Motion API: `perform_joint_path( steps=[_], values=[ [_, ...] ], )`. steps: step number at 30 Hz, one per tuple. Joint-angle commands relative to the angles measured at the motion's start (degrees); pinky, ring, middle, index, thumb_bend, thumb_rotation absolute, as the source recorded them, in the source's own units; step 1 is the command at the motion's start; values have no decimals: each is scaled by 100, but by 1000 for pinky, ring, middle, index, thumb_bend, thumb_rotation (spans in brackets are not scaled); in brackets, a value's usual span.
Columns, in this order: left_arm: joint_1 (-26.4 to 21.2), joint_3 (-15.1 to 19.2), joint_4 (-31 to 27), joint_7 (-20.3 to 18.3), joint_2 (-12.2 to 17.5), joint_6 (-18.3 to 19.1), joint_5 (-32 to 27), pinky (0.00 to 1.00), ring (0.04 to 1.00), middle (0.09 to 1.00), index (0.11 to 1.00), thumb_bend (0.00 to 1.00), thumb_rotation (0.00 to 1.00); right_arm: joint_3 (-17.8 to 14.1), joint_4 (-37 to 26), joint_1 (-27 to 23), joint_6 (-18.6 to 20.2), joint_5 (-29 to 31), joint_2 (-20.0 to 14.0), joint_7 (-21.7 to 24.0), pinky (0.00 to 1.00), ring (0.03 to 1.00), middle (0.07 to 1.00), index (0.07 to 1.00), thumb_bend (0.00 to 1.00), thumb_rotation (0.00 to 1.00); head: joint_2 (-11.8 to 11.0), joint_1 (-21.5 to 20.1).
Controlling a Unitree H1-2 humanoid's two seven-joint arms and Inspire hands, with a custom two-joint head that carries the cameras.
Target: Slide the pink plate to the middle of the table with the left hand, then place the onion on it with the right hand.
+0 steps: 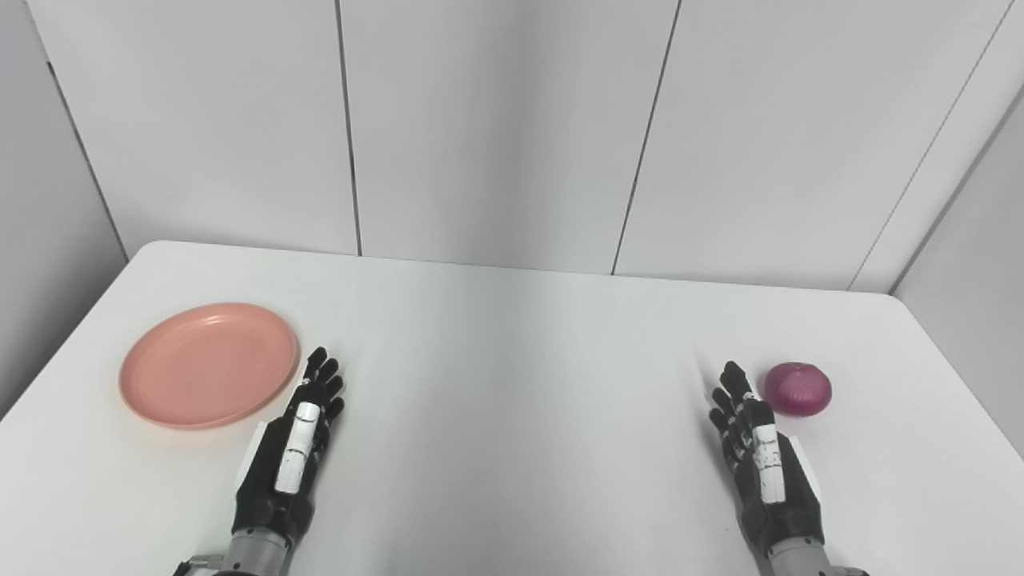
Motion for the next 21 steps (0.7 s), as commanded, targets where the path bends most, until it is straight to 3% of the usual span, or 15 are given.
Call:
perform_joint_path(
  steps=[1,21],
  values=[
    [158,-35,248,-43,2,-28,26,1000,1000,1000,1000,791,906,-4,530,462,-126,11,92,35,1000,1000,1000,983,849,925,-7,6],
    [174,-51,185,-52,10,39,72,1000,1000,1000,1000,800,905,-43,536,467,-132,124,121,49,1000,1000,1000,985,879,910,-3,6]
  ],
)
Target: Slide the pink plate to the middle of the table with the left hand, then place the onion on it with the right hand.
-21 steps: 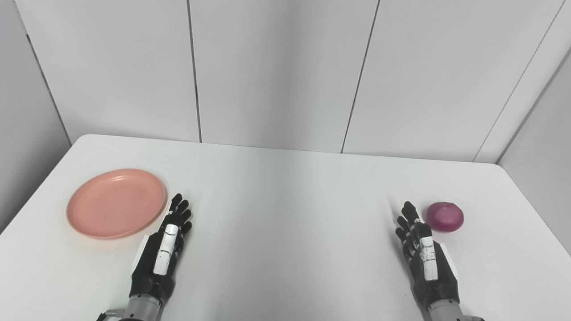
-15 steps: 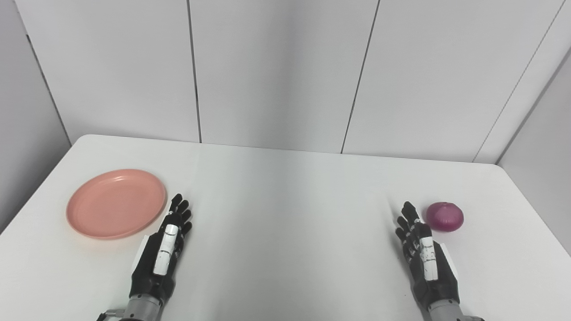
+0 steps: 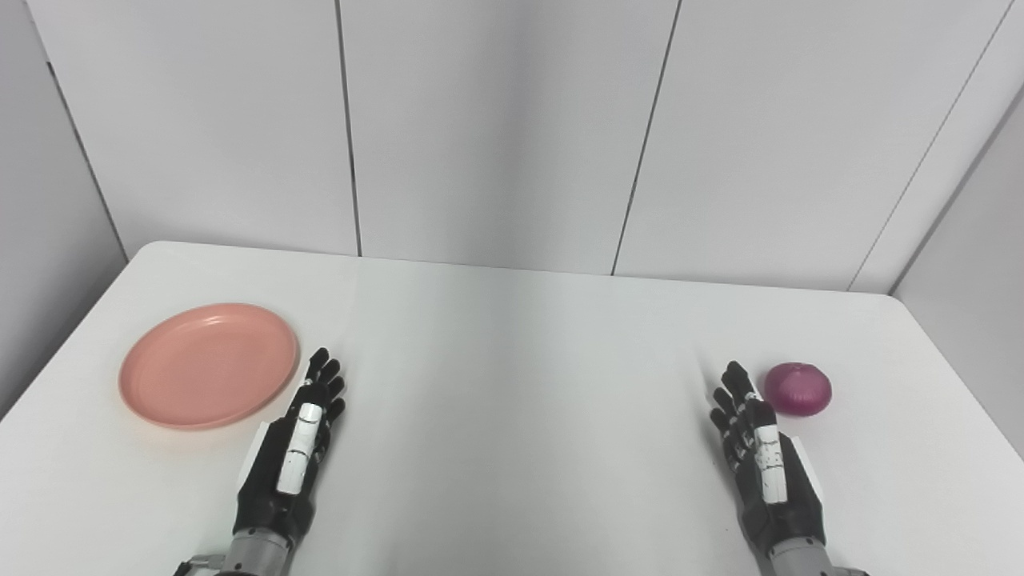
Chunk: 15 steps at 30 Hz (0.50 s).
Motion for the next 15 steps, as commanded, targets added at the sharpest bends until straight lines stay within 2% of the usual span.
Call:
perform_joint_path(
  steps=[1,11,15],
  values=[
    [170,-34,194,-53,12,36,-7,1000,1000,1000,1000,798,907,-5,529,466,-122,25,109,43,1000,1000,1000,985,890,909,-3,6],
    [152,-37,228,-76,17,39,-22,1000,1000,1000,1000,814,898,-16,529,450,-111,33,119,31,1000,1000,1000,990,920,915,-24,11],
    [151,-36,236,-95,25,23,-45,1000,1000,1000,1000,811,900,-19,529,451,-114,38,124,33,1000,1000,1000,989,902,915,-24,4]
  ],
)
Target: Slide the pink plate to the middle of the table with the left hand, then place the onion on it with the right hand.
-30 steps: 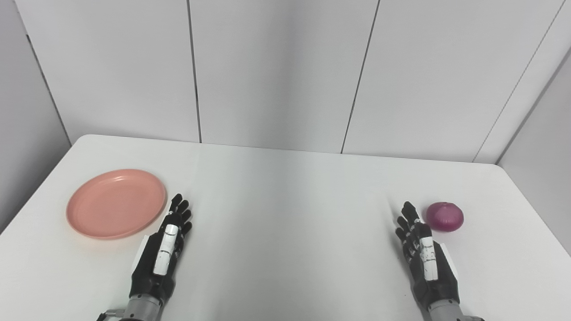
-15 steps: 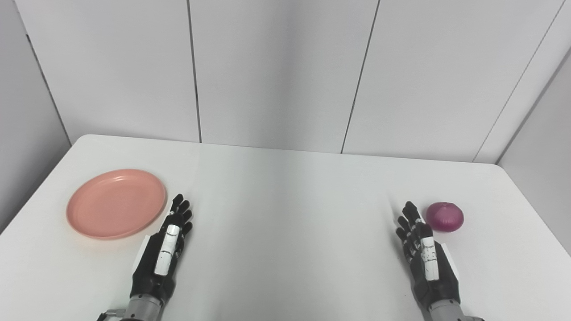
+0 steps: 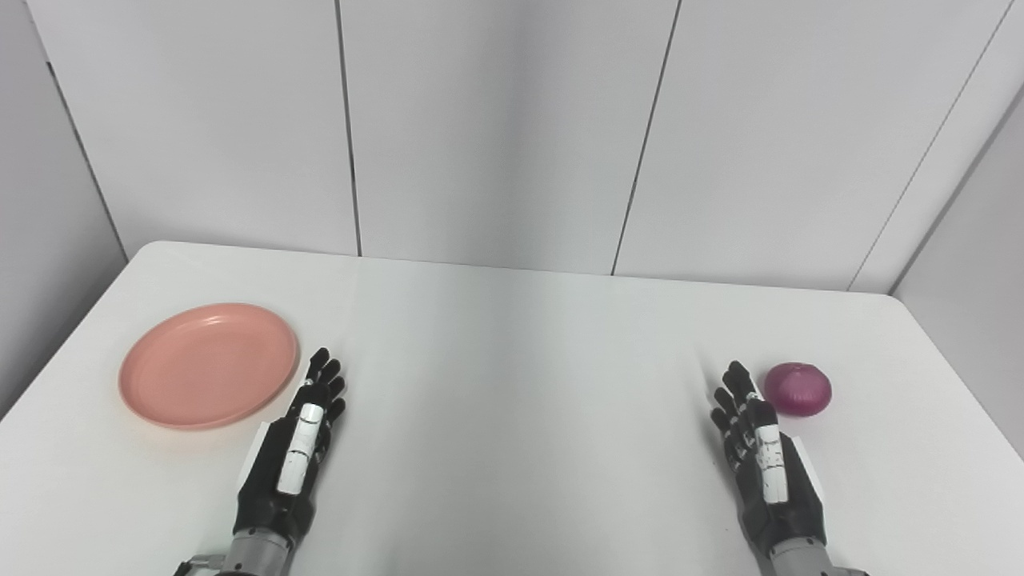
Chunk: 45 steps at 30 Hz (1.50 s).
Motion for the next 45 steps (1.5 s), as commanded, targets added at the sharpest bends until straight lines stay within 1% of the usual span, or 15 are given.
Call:
perform_joint_path(
  steps=[1,19,21,22,23,24,25,26,27,29,31,32,34,35,45],
  values=[
    [152,-28,231,-79,15,23,-40,1000,1000,1000,1000,811,899,-7,532,452,-121,34,114,41,1000,1000,1000,988,898,914,-7,4],
    [159,-21,252,-81,3,0,-17,1000,1000,1000,1000,811,902,-19,522,463,-134,23,122,46,1000,1000,999,990,934,913,-47,82],
    [169,-33,263,-69,-21,-27,1,1000,1000,1000,1000,815,899,-33,535,469,-141,35,108,54,1000,1000,997,989,929,916,-83,206],
    [179,-49,270,-53,-51,-46,21,1000,1000,1000,1000,817,898,-51,552,476,-160,54,91,69,1000,1000,996,988,927,916,-150,418],
    [186,-58,274,-42,-74,-59,36,1000,1000,1000,1000,807,900,-64,563,481,-174,67,80,81,1000,996,992,983,924,915,-150,418],
    [192,-77,296,-26,-112,-91,64,1000,1000,1000,1000,803,901,-85,600,483,-201,88,51,107,1000,995,991,981,923,914,-232,664],
    [200,-97,312,-6,-141,-127,108,1000,1000,1000,1000,800,901,-104,630,487,-222,106,27,128,1000,994,991,981,927,914,-232,664],
    [205,-128,341,22,-184,-168,165,1000,1000,1000,1000,800,901,-129,681,486,-245,138,-15,165,1000,997,993,983,927,913,-326,915],
    [211,-152,360,46,-222,-198,210,1000,1000,1000,1000,812,895,-137,691,494,-243,158,-53,199,1000,999,996,987,923,917,-326,915],
    [211,-211,417,125,-327,-238,320,1000,1000,1000,1000,839,881,-191,728,498,-217,257,-129,279,1000,1000,999,994,903,927,-459,1228],
    [208,-257,474,188,-422,-270,401,1000,1000,1000,1000,850,874,-244,789,495,-220,347,-195,358,1000,1000,1000,999,843,937,-541,1418],
    [207,-273,495,214,-471,-275,432,1000,1000,1000,1000,835,872,-268,826,490,-236,380,-224,395,1000,1000,1000,1000,785,955,-562,1469],
    [197,-314,548,264,-540,-316,504,1000,1000,1000,1000,814,875,-312,923,466,-270,424,-272,452,1000,1000,1000,1000,740,966,-605,1570],
    [190,-346,581,297,-576,-344,548,1000,1000,1000,1000,808,879,-345,986,452,-277,467,-297,489,1000,1000,1000,1000,731,967,-669,1731],
    [151,-509,700,468,-834,-380,779,1000,1000,1000,1000,806,911,-499,1443,354,-328,738,-520,804,1000,1000,1000,1000,710,993,-867,2232]
  ],
)
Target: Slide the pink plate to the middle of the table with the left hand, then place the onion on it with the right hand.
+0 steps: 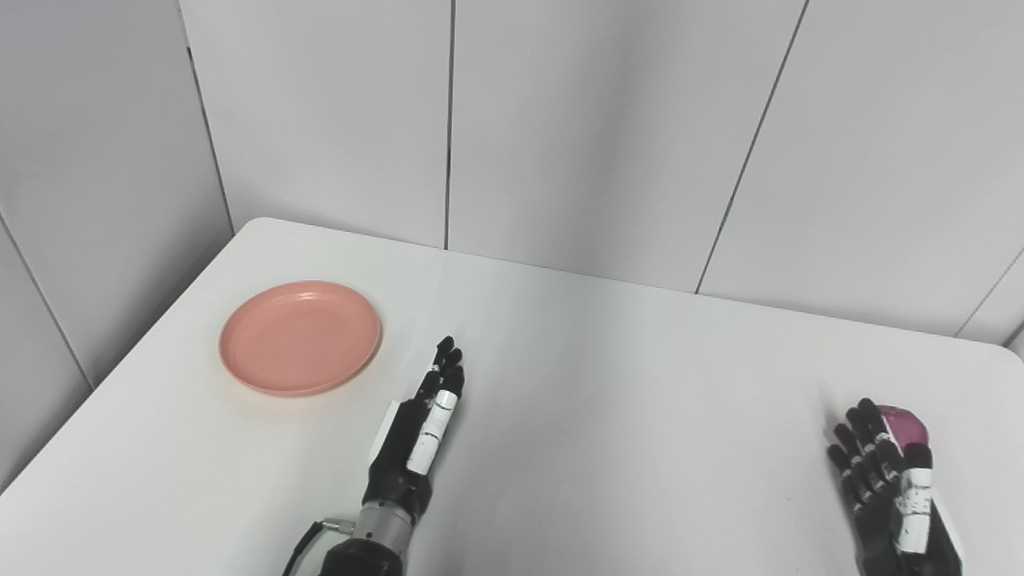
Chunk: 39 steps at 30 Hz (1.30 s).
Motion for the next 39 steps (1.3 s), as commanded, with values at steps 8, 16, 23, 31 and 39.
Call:
perform_joint_path(
  steps=[8,16,23,31,39],
  values=[
    [237,-101,570,189,-158,-264,194,1000,1000,1000,1000,806,928,-24,822,563,-171,83,105,221,1000,1000,1000,1000,660,1000,-153,126],
    [260,-89,620,168,-104,-310,175,1000,1000,1000,1000,799,929,-17,830,565,-235,86,162,252,1000,1000,1000,1000,614,1000,-156,72],
    [267,33,502,61,-71,-294,-91,1000,1000,1000,1000,820,900,47,819,559,-246,-13,206,205,1000,1000,1000,1000,658,1000,-181,36],
    [-54,136,-700,-355,262,486,-788,1000,993,1000,1000,925,862,81,874,504,-281,-95,283,176,1000,1000,1000,1000,651,1000,-255,29],
    [-824,485,-1245,-525,874,1047,-1231,858,888,906,881,920,866,50,855,495,-311,-39,385,191,1000,1000,1000,1000,691,1000,-277,-51]
  ],
)
